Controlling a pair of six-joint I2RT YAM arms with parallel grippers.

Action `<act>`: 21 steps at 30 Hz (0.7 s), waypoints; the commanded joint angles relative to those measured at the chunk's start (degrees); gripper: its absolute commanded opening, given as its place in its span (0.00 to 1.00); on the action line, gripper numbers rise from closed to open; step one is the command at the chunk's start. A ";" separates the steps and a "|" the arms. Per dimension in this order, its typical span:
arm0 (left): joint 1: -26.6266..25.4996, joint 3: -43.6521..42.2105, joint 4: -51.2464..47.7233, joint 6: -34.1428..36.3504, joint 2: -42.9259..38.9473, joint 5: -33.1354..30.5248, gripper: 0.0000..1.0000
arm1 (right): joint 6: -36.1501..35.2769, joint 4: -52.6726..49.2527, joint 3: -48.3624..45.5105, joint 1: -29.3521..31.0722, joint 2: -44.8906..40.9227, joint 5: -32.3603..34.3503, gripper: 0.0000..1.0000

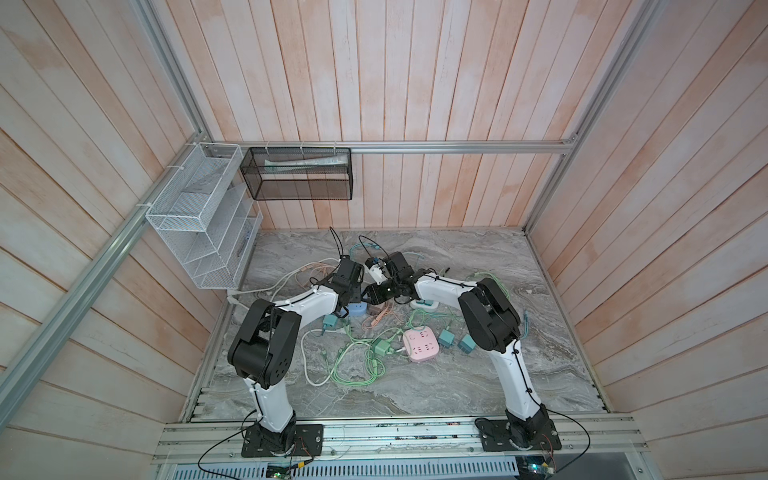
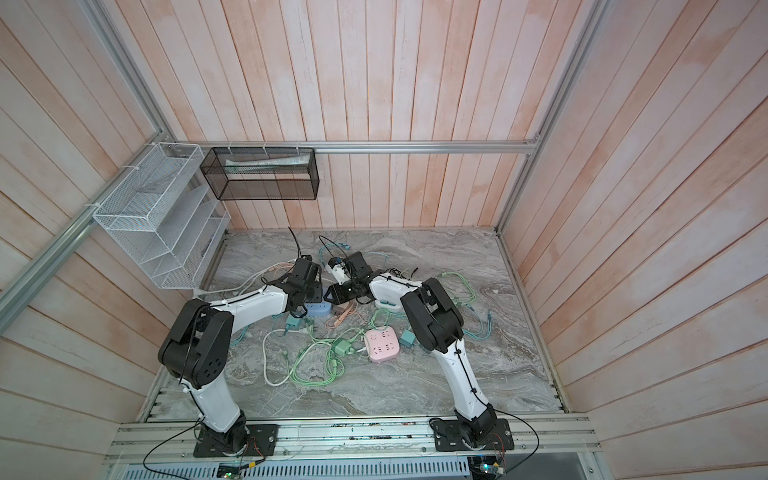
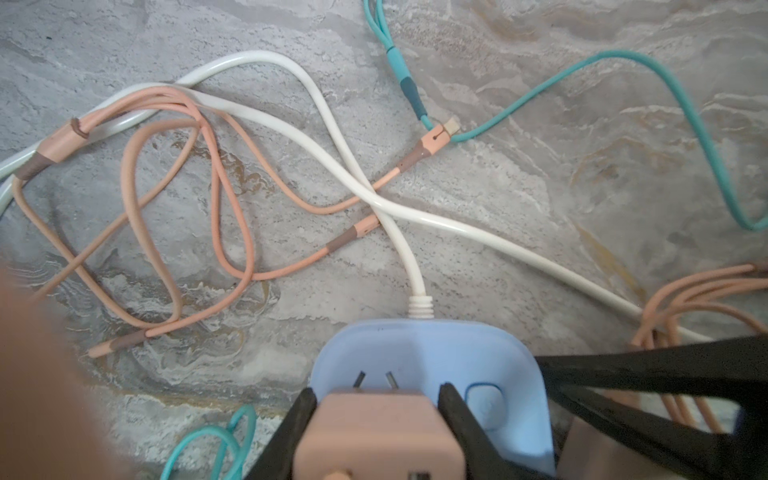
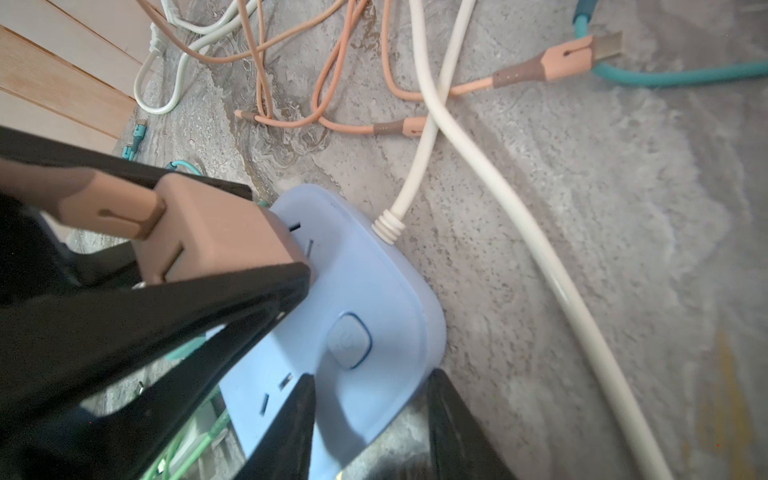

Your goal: Pull the plug off the socket

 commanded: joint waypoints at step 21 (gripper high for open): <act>-1.42 -2.30 4.35 -2.26 -5.88 1.35 0.35 | -2.21 -18.13 -6.01 0.35 8.59 12.57 0.40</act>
